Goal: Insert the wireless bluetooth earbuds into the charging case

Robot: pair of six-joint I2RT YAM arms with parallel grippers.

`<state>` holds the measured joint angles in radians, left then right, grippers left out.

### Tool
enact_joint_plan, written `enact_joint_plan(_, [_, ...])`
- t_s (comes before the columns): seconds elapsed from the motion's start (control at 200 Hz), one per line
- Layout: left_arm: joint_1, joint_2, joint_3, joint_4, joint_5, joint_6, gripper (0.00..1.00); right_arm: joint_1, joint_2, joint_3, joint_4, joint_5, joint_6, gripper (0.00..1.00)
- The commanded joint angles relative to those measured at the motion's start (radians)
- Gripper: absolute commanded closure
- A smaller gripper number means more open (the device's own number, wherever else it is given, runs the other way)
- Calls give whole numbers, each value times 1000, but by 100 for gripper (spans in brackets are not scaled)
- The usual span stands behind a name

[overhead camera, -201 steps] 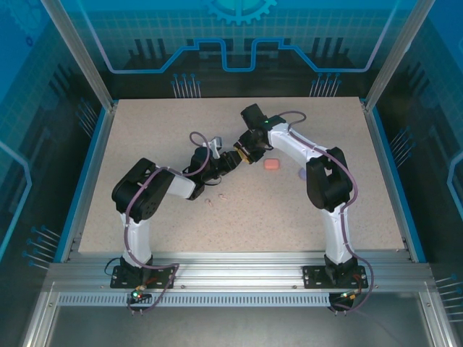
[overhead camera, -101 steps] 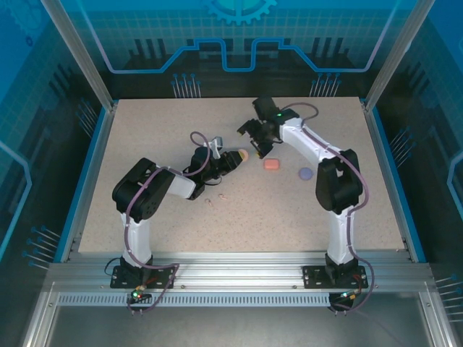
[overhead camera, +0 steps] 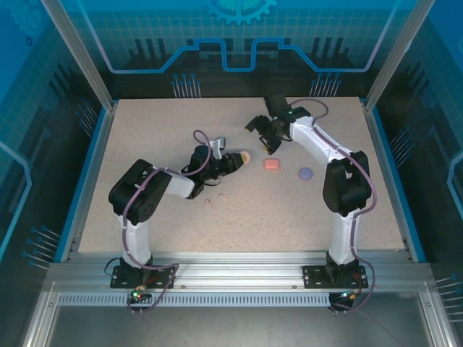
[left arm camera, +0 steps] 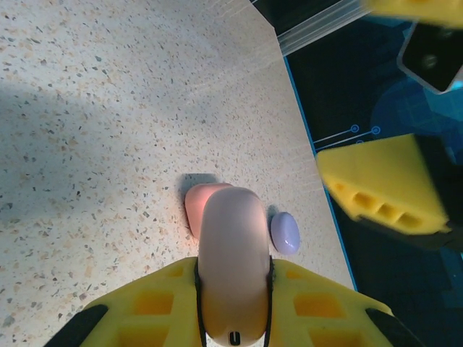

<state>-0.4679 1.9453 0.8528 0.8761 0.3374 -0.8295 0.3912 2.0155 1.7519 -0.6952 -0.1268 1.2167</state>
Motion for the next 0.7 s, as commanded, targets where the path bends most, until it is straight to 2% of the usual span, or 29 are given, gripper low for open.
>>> enact_joint_plan(0.0, [-3,-66,-11,-6,53,64,96,8,5,-38,32,-32,-24,19])
enact_joint_plan(0.145, [5,-124,-15,-65,140,118,97,-31,-87,-178,170,-62,-84,19])
enact_joint_plan(0.415, [35,-187,38,-250,368,197,97,-135,-398,-570,462,-153,-364,18])
enact_joint_plan(0.56, [45,-220,80,-395,420,274,96,-174,-532,-733,621,-275,-503,17])
enact_joint_plan(0.69, [55,-229,127,-498,450,324,96,-172,-566,-801,723,-409,-574,17])
